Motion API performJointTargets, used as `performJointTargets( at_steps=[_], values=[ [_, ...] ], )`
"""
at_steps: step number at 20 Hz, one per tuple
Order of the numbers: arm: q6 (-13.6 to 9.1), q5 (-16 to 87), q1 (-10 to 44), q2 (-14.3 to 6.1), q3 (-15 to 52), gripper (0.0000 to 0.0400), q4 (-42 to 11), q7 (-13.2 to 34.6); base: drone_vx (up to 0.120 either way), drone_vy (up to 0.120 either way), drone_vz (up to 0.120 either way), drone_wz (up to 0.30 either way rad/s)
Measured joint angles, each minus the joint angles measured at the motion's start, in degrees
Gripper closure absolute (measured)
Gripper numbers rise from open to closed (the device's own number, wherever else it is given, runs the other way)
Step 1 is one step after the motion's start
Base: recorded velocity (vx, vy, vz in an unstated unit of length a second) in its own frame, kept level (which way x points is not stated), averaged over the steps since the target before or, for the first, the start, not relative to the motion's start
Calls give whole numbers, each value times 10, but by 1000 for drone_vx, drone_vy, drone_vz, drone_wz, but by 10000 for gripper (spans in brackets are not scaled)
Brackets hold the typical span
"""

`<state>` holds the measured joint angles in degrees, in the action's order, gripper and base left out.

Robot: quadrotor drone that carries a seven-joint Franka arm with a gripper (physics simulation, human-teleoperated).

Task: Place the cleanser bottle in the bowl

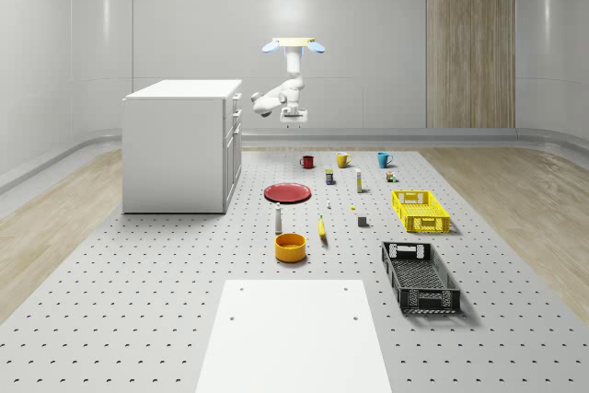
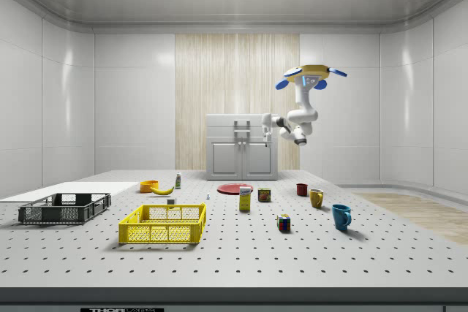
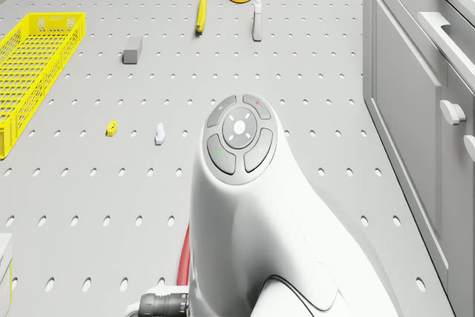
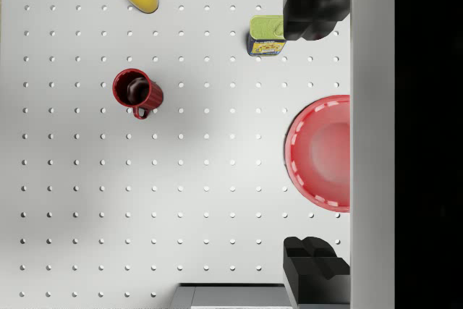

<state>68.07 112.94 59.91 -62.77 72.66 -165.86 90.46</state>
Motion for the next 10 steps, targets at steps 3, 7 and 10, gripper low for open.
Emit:
performJointTargets(
  at_steps=[3, 7, 10],
  values=[
    [7, -4, 5, -9, 4, 0, 1, 4, 120, 0, 0, 0],
    [17, -10, 11, -22, 9, 0, 1, 9, 120, 0, 0, 0],
    [25, -15, 14, -31, 12, 0, 2, 13, 120, 0, 0, 0]
  ],
)
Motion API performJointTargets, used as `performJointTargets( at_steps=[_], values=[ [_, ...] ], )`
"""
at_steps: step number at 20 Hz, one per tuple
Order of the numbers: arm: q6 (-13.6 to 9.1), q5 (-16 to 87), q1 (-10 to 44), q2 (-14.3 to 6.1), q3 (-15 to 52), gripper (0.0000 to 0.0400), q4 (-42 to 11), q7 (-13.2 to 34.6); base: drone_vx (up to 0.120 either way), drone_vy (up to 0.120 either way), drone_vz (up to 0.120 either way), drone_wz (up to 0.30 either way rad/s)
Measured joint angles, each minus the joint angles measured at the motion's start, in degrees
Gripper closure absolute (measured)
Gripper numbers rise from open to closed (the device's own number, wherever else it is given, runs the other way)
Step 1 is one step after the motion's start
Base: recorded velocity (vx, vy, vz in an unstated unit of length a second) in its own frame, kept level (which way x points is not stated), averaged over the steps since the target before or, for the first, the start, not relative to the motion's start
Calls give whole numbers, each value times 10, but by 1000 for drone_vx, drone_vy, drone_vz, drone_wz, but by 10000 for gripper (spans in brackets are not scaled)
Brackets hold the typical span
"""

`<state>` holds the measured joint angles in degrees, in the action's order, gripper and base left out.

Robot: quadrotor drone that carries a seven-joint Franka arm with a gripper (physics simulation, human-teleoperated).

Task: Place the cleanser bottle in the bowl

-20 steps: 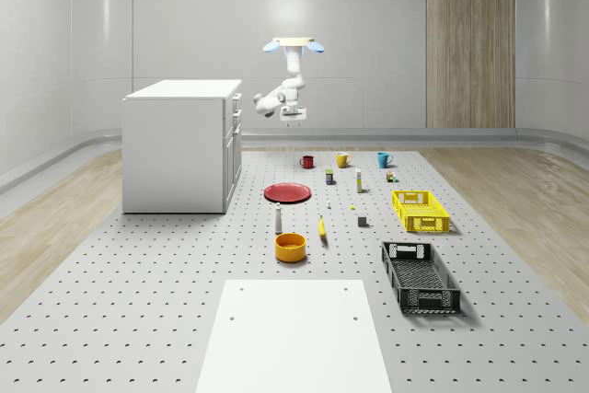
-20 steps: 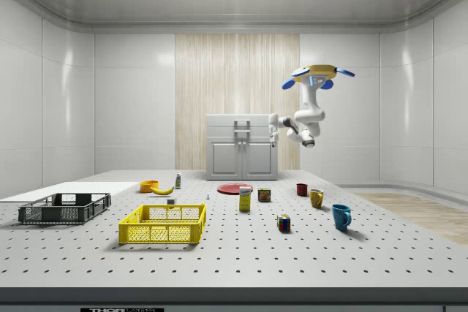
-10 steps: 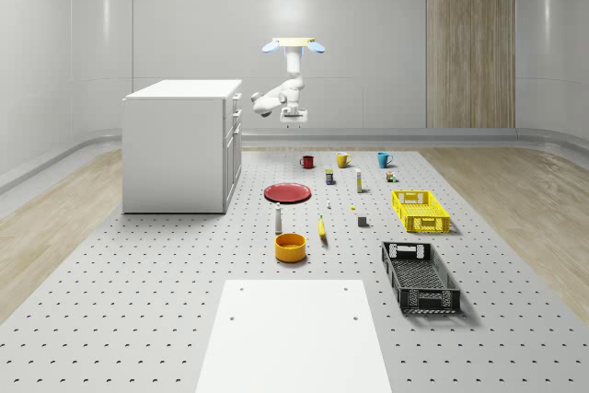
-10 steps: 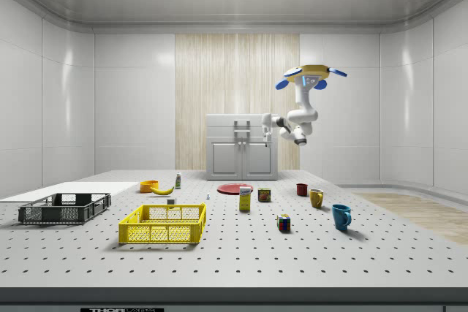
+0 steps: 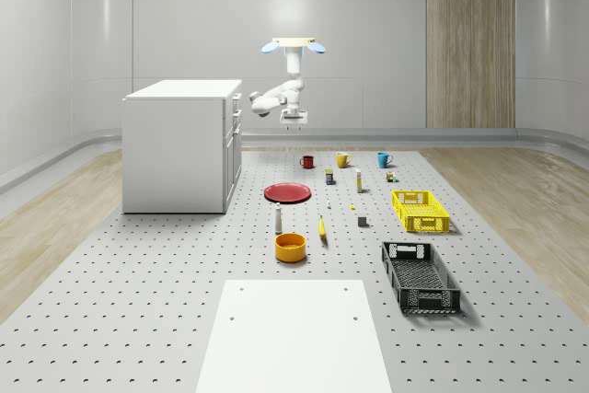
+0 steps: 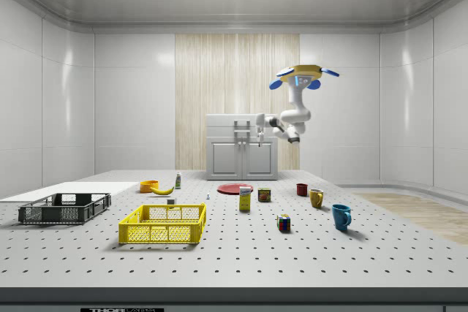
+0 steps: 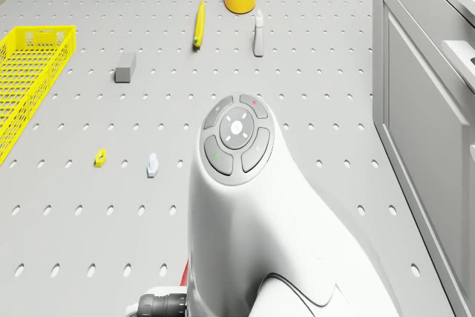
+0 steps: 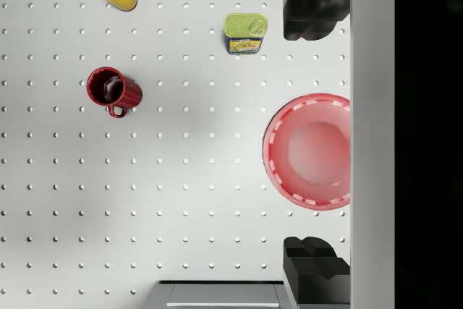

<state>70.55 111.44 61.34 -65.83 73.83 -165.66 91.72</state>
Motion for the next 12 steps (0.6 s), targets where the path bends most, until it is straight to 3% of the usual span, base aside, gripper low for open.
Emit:
performJointTargets(
  at_steps=[12],
  values=[
    [30, -17, 12, -33, 10, 0, 2, 11, 120, 0, 0, 0]
  ],
)
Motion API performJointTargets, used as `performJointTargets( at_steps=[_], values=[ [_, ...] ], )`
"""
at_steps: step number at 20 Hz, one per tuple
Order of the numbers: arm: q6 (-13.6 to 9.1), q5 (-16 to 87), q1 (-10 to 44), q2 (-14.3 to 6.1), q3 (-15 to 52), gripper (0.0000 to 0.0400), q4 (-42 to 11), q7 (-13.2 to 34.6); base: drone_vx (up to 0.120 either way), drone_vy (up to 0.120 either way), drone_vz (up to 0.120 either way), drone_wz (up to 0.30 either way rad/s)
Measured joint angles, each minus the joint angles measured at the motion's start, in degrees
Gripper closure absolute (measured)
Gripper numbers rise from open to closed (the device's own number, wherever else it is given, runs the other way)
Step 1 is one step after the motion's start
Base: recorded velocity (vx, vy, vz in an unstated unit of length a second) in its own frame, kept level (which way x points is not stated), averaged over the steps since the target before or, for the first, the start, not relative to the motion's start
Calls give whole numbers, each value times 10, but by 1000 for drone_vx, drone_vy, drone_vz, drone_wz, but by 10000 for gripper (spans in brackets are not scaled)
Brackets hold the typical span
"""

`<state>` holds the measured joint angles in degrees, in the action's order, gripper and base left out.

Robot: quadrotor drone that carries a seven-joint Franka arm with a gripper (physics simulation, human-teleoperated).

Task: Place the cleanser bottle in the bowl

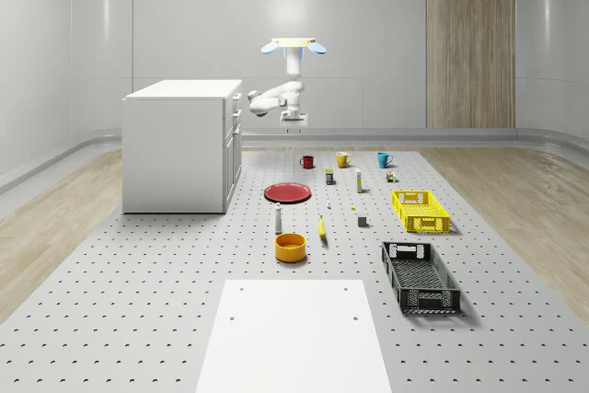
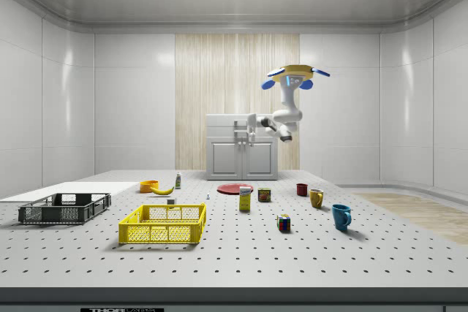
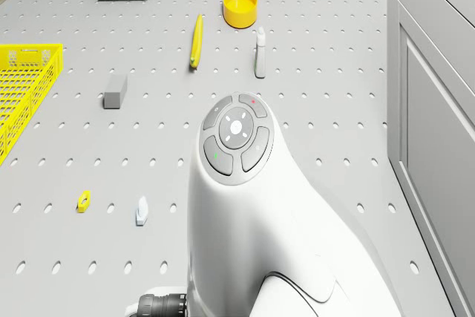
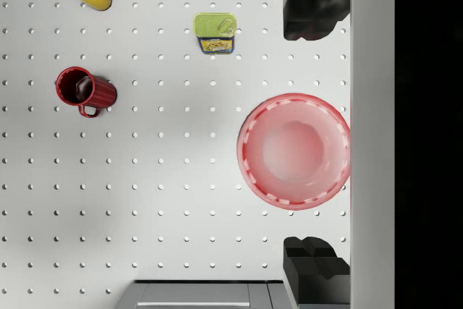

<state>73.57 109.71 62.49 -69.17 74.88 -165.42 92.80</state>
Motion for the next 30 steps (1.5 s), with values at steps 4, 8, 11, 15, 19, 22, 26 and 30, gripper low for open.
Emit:
performJointTargets(
  at_steps=[4, 8, 11, 15, 19, 22, 26, 30],
  values=[
    [10, -5, 3, -10, 3, 0, 1, 3, 120, 80, 0, 0],
    [19, -10, 6, -20, 6, 0, 1, 6, 120, 0, 0, 0],
    [26, -14, 8, -28, 8, 0, 2, 8, 120, 0, -53, 0],
    [34, -19, 11, -37, 10, 0, 2, 10, 120, 0, -100, 0],
    [43, -23, 14, -46, 12, 0, 3, 13, 120, 0, -100, 0],
    [49, -26, 16, -53, 14, 0, 3, 14, 120, 0, -27, 0],
    [57, -30, 18, -61, 16, 0, 4, 17, 120, 0, -120, 0],
    [64, -34, 20, -70, 18, 0, 4, 19, 120, 0, -20, 0]
  ],
)
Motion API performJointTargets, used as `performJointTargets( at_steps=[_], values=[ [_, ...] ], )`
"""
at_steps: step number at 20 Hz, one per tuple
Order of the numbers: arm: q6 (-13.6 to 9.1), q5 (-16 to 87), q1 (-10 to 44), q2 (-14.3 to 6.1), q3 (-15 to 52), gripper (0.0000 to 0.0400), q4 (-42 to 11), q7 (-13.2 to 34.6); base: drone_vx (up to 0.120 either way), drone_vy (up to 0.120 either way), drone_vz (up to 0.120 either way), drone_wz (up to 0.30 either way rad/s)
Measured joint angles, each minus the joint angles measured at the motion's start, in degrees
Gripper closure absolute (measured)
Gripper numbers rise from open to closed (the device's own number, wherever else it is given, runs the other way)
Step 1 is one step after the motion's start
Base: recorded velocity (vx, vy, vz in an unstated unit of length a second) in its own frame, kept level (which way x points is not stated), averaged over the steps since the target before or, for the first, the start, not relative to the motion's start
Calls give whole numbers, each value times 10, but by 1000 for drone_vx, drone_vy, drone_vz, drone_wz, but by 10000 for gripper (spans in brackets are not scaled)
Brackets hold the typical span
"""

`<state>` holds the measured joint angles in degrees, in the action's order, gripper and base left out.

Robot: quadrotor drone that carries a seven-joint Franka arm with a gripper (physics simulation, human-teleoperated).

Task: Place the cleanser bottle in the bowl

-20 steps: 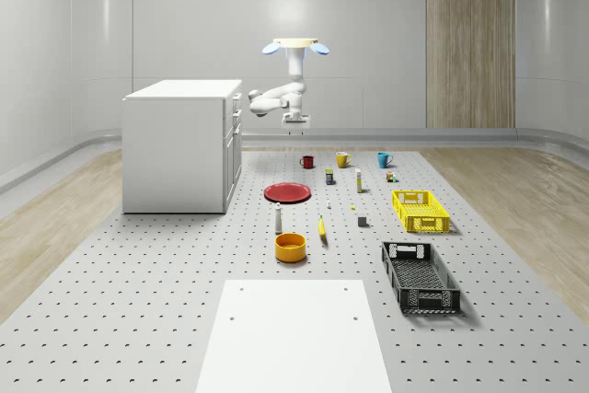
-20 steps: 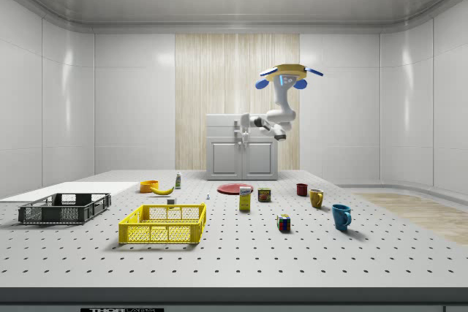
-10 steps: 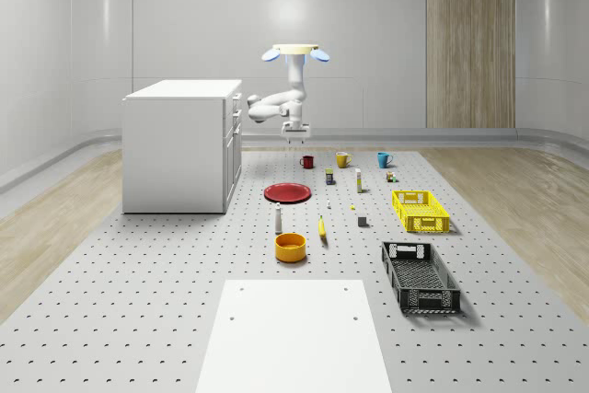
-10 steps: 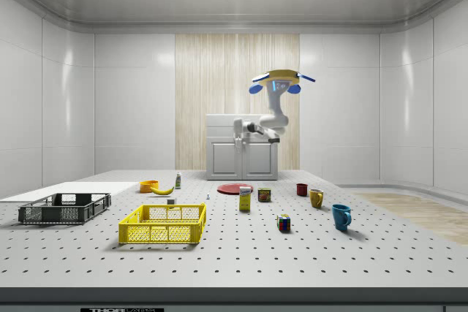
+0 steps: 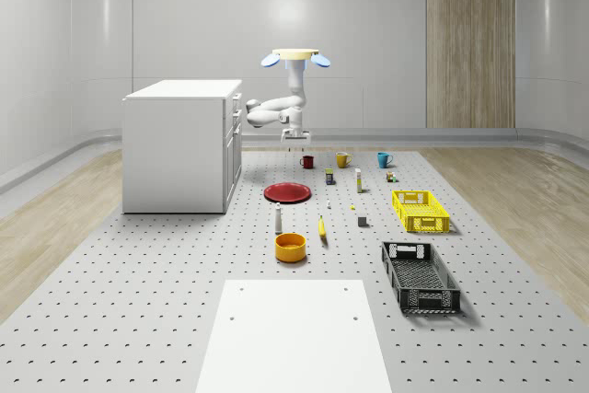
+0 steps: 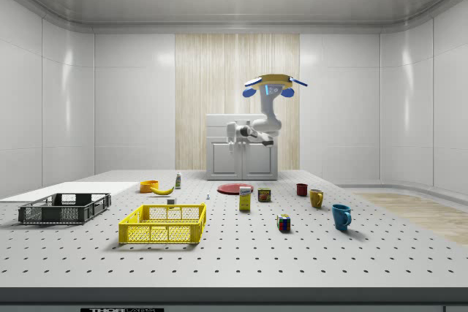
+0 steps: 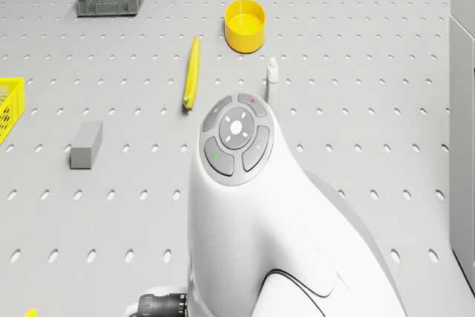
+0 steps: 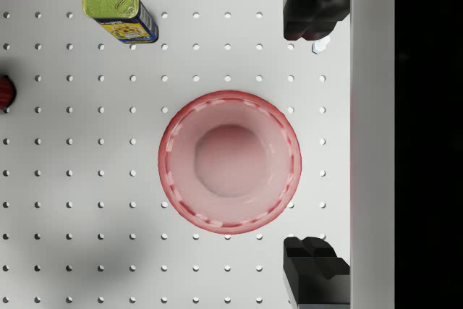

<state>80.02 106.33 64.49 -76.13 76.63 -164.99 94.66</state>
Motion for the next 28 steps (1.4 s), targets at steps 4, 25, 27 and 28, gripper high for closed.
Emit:
performJointTargets(
  at_steps=[4, 25, 27, 28],
  values=[
    [7, -4, 2, -8, 2, 0, 0, 2, 120, 0, -20, 0],
    [41, -19, 11, -44, 9, 0, 2, 10, 120, 2, -13, 0],
    [43, -21, 12, -47, 9, 0, 2, 10, 120, 0, -60, 0],
    [45, -21, 12, -48, 10, 0, 3, 11, 120, 0, -120, 0]
  ],
)
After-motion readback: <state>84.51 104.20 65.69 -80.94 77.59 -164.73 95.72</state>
